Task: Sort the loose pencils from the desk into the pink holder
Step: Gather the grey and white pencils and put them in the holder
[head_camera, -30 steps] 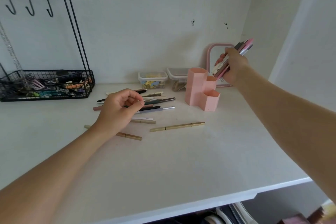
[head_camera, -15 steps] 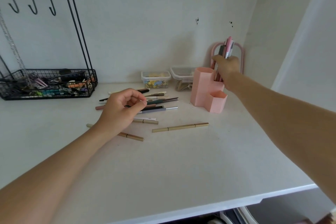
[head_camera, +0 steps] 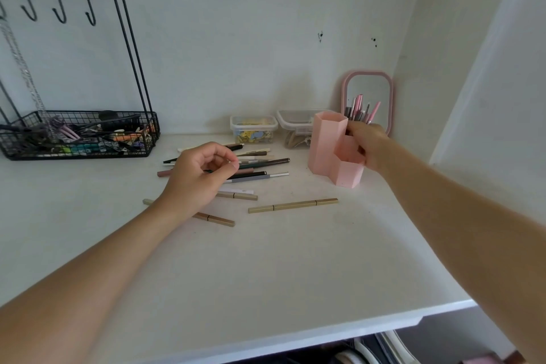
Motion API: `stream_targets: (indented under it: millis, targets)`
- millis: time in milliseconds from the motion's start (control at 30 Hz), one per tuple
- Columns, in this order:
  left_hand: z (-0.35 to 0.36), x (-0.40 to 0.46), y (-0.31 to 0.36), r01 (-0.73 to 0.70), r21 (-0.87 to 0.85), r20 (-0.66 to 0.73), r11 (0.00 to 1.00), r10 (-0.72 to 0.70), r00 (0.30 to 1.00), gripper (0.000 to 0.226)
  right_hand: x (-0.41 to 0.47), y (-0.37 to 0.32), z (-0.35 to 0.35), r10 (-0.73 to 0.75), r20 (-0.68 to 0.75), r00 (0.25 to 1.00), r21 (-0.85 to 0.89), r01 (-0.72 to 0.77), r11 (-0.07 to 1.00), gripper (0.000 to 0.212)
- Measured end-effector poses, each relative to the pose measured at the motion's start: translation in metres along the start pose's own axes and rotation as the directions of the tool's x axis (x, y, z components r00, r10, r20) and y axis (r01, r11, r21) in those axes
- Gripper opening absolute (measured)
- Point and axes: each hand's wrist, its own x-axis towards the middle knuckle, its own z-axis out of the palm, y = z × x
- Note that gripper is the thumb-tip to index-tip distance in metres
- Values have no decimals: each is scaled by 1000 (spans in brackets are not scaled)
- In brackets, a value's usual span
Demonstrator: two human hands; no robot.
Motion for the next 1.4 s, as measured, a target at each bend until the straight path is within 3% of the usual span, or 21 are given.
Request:
stream_targets:
  millis: [200, 300, 367, 433, 467, 500, 567, 633, 700, 833, 933, 1033, 1167, 1400]
  targets:
    - [-1, 0, 0, -1, 5, 0, 1000, 1, 1000, 8, -12, -5, 1, 13, -42, 999, 154, -7, 988, 30]
    - [-2, 0, -1, -2, -4, -9, 1000, 2, 1000, 7, -24, -16, -1, -137, -200, 970, 232, 182, 956, 55]
    - [-2, 1, -1, -5, 4, -10, 1000, 5, 1000, 7, -35, -23, -2, -344, -440, 829, 88, 422, 902, 73]
    - [-2, 1, -1, -10, 13, -10, 1000, 10, 1000, 7, -56, -27, 7, -594, -521, 613, -100, 647, 756, 64]
    - [-1, 1, -1, -12, 17, -12, 1000, 12, 1000, 7, -67, -28, 18, -689, -464, 557, -131, 726, 675, 48]
    - [-2, 1, -1, -14, 19, -16, 1000, 14, 1000, 7, -82, -28, 34, -761, -348, 548, -111, 782, 613, 29]
    - [-4, 2, -2, -16, 19, -28, 1000, 16, 999, 8, -110, -25, 71, -818, 25, 575, -104, 815, 570, 7]
    - [-7, 5, -5, -24, 45, -67, 999, 27, 997, 9, -122, -15, 107, -666, 439, 603, -224, 791, 569, 7]
    - [-11, 8, -10, -33, 131, -129, 991, 51, 990, 12, -117, 4, 135, -464, 620, 633, -359, 755, 549, 15]
    - [-19, 9, -18, 8, 327, -172, 945, 52, 984, 11, -105, 33, 144, -446, 563, 696, -495, 716, 491, 29]
    - [-28, 11, -24, 44, 492, -112, 869, 13, 994, 21, -101, 40, 137, -426, 622, 657, -504, 752, 424, 29]
    - [-32, 10, -25, 121, 610, -29, 783, -131, 991, 36, -99, 38, 132, -436, 654, 618, -473, 784, 402, 27]
    - [-32, 10, -27, 147, 602, 18, 785, -197, 980, 38, -89, 31, 127, -458, 641, 616, -494, 788, 368, 24]
    - [-27, 14, -36, 60, 518, 17, 853, -80, 997, 32, -81, 30, 125, -346, 683, 643, -516, 761, 394, 14]
